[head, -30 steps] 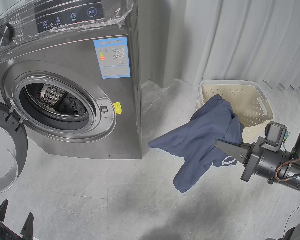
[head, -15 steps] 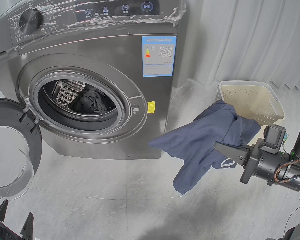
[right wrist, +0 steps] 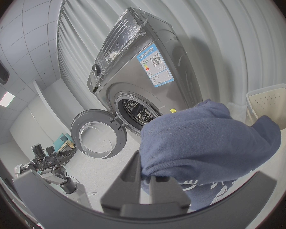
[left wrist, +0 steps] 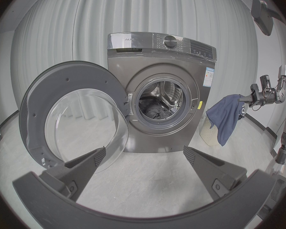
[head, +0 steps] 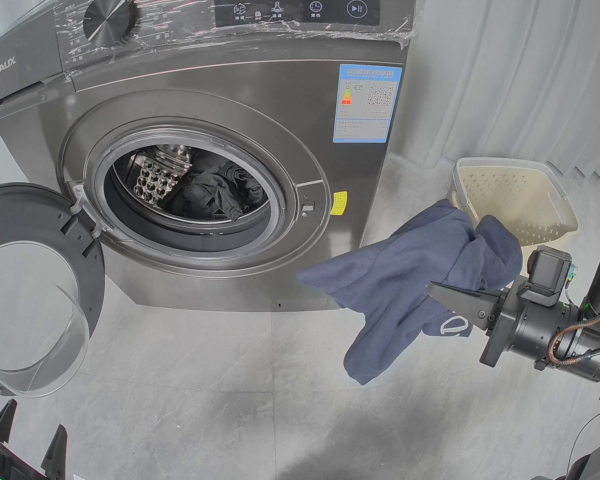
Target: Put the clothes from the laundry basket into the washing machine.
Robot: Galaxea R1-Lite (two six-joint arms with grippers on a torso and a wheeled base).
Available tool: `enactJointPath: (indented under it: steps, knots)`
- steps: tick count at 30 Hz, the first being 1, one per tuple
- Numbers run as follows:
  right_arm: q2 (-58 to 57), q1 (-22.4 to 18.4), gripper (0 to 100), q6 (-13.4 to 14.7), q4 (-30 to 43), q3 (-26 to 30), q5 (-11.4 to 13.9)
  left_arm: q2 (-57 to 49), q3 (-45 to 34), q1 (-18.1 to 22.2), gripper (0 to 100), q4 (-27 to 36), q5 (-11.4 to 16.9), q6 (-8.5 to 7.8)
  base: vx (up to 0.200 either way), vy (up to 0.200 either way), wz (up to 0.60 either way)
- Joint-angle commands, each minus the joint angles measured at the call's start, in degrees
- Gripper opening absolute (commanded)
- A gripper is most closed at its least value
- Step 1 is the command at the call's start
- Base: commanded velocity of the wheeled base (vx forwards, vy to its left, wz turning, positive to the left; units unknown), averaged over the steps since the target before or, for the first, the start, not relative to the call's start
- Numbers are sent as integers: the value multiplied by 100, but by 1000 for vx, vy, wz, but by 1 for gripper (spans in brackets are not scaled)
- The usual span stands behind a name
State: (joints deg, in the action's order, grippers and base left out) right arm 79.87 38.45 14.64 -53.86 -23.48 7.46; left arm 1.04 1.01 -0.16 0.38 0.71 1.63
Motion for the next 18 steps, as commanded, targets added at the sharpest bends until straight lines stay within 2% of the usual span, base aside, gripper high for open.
enactJointPath:
  steps: [1, 7, 18]
  knots:
    - [-7, -4, 0, 4, -2, 1, 1, -104, -84, -2, 100, -3, 0, 4, -200, 0, 0]
    - [-7, -4, 0, 4, -2, -25, 1, -104, -84, -2, 100, -3, -9, -5, 0, 0, 0]
    - [-7, -118, 0, 4, -11, -69, 1, -104, -84, -2, 100, 6, -9, 12, 0, 200, 0]
